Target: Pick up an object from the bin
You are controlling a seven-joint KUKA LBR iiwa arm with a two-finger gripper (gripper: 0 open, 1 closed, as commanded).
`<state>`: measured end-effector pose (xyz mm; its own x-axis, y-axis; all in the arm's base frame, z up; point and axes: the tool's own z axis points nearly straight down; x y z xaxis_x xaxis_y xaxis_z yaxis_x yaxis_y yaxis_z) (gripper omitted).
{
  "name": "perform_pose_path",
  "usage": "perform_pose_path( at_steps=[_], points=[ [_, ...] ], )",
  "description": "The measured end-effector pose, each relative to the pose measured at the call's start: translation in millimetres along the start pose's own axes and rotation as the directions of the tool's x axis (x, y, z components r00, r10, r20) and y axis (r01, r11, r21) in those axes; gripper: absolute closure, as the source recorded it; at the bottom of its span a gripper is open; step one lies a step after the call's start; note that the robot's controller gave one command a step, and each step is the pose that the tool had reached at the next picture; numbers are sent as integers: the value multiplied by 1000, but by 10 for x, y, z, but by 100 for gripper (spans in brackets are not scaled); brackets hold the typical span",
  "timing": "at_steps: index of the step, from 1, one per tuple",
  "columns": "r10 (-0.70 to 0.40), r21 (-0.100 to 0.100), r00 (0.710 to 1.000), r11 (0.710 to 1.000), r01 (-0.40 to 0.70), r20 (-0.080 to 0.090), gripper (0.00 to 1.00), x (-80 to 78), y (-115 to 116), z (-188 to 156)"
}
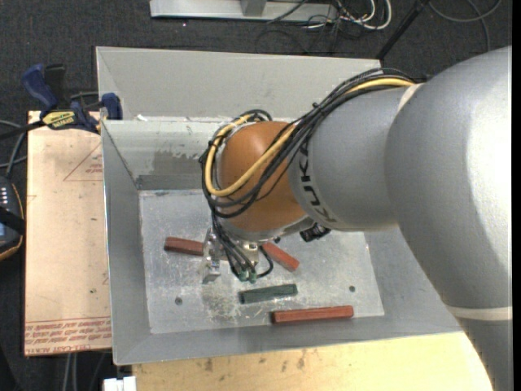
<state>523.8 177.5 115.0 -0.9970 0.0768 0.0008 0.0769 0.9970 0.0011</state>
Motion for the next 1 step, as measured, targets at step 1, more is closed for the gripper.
perform_pose_path(
  at_steps=[1],
  points=[
    [0,0,1000,1000,0,0,100,0,-1,0]
  ],
)
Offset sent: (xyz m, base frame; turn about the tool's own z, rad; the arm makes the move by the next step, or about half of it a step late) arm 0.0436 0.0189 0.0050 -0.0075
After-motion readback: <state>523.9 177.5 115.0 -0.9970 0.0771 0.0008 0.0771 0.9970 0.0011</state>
